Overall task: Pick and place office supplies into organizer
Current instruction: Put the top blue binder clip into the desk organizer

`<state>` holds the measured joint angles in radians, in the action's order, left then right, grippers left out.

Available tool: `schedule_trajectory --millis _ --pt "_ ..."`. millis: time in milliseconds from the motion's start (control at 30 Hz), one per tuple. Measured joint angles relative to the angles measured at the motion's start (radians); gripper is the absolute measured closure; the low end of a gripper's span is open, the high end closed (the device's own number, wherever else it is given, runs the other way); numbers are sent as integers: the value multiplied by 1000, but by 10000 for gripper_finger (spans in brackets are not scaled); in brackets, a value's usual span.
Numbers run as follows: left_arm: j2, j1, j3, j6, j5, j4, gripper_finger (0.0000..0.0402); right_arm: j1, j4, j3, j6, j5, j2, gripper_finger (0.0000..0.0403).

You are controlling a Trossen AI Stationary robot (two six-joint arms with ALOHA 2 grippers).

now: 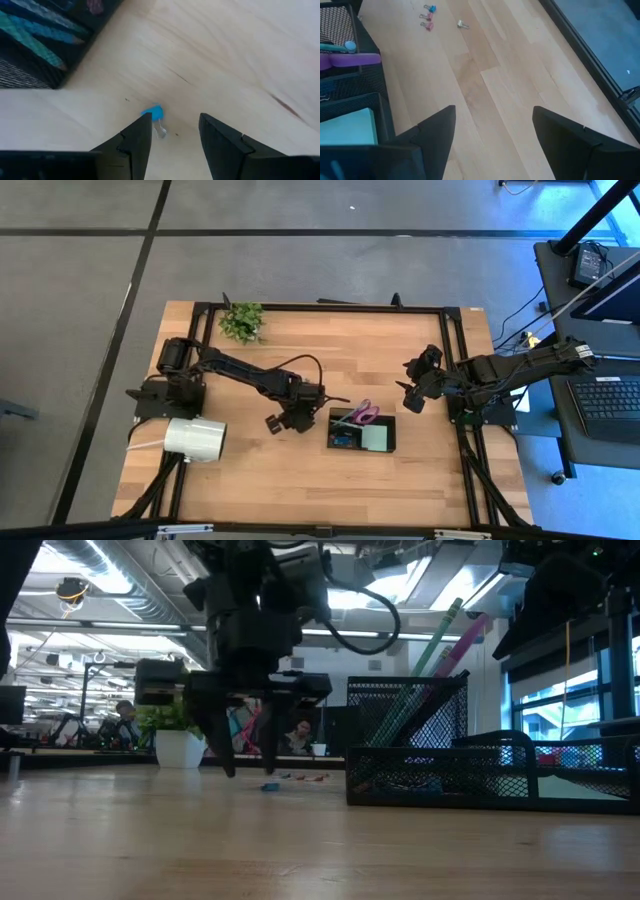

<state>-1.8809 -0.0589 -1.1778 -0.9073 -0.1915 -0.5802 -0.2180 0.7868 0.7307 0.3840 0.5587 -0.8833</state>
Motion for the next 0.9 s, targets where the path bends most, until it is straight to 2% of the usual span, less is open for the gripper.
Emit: schedule_trajectory --millis 233,467,900 --pt "13 9 -1 1 25 1 244 0 -2 0 4 0 0 134" --pt "18 24 -3 177 41 30 244 0 -2 0 31 0 0 134" --pt "13 -3 -5 247 32 49 244 0 -2 0 30 0 0 134"
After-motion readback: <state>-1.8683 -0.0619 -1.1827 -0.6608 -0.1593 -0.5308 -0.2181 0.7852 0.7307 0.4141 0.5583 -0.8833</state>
